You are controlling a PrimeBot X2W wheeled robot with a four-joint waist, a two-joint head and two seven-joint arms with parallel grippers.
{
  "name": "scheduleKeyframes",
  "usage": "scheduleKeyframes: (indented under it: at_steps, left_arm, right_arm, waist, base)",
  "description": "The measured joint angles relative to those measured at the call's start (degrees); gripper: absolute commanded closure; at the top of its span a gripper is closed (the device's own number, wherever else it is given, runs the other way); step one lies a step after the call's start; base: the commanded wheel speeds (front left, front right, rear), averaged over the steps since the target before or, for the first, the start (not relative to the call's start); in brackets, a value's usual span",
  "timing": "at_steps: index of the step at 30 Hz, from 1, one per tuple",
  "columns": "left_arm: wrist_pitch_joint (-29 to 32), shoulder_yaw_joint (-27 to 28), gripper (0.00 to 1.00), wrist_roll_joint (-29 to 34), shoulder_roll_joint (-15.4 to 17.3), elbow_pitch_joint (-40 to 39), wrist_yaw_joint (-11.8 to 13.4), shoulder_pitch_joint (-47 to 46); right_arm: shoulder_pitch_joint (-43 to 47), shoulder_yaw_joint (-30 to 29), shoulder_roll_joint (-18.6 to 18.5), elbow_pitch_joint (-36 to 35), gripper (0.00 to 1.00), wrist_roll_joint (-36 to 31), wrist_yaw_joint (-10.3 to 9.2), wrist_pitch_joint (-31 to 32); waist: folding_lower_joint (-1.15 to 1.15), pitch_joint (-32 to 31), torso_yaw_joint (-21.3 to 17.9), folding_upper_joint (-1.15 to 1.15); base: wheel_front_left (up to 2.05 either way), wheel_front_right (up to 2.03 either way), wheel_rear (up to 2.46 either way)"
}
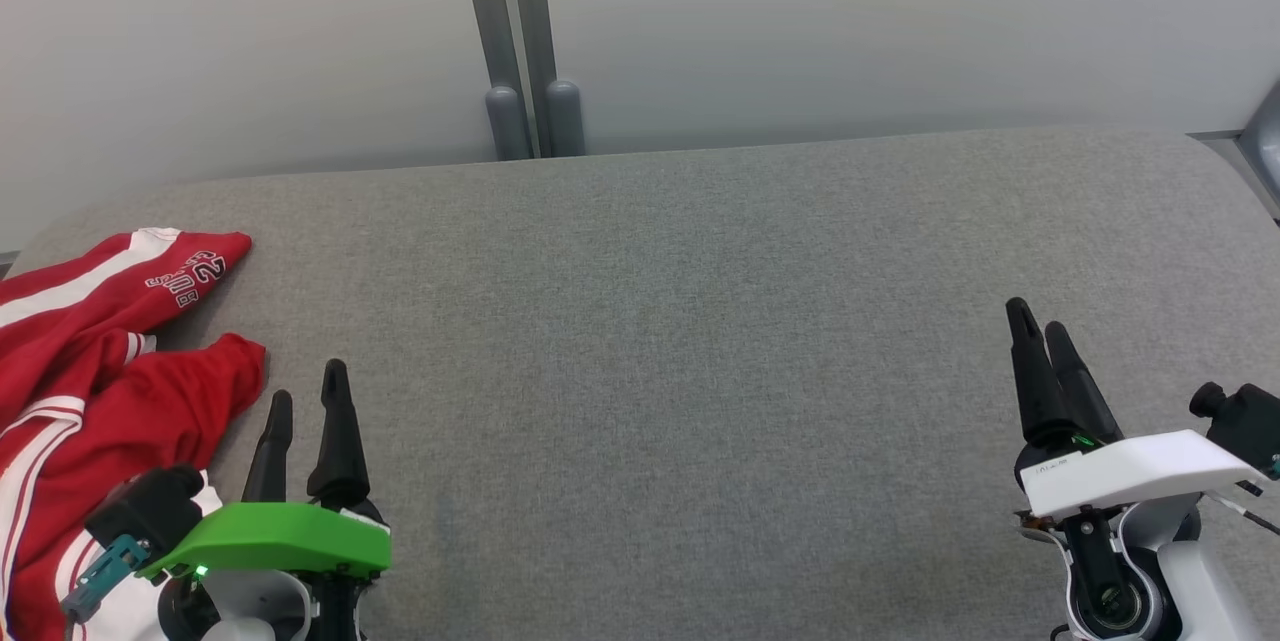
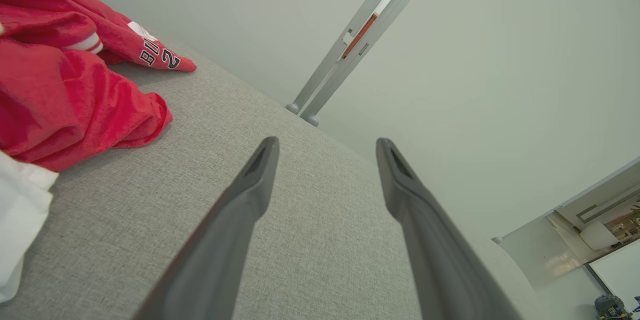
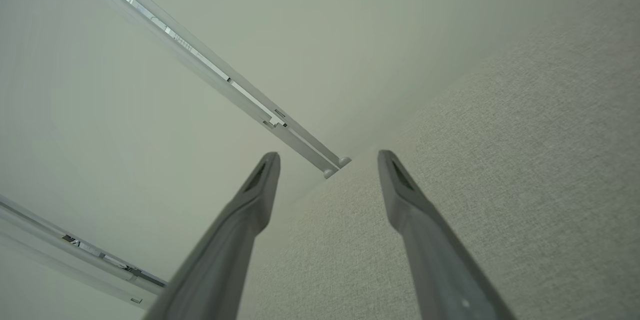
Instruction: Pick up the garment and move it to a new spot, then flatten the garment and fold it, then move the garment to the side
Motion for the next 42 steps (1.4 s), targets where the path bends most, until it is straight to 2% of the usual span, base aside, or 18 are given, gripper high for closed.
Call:
scheduleKeyframes:
  at_steps: [4,14,42]
  left_arm:
    - [-0.8,-0.9,0.0,3.3,0.2,0.0,1.0,0.0]
    - [-2.3,-2.3,0.0,9.3,0.8,0.2,2.4,0.0]
    - [-6.3,-3.9,0.0,23.4,0.7,-0.8,2.4,0.0]
  right_arm:
    - [0.0,0.7,-0.4,-0.1,0.0,-5.5,0.0,-0.9]
    - [0.0,1.8,-0.7,1.5,0.0,-12.2,0.0,-2.4]
    - [-0.3,2.1,-1.0,3.4,0.0,-27.3,0.01,-6.4]
  waist:
    - [0.0,0.0,0.2,0.0]
    - [0.0,0.1,0.7,0.0]
    - [0.0,0.2,2.1,0.0]
  base:
    - [0.0,0.0,0.0]
    - [0.0,0.0,0.0]
    - [0.0,0.0,0.0]
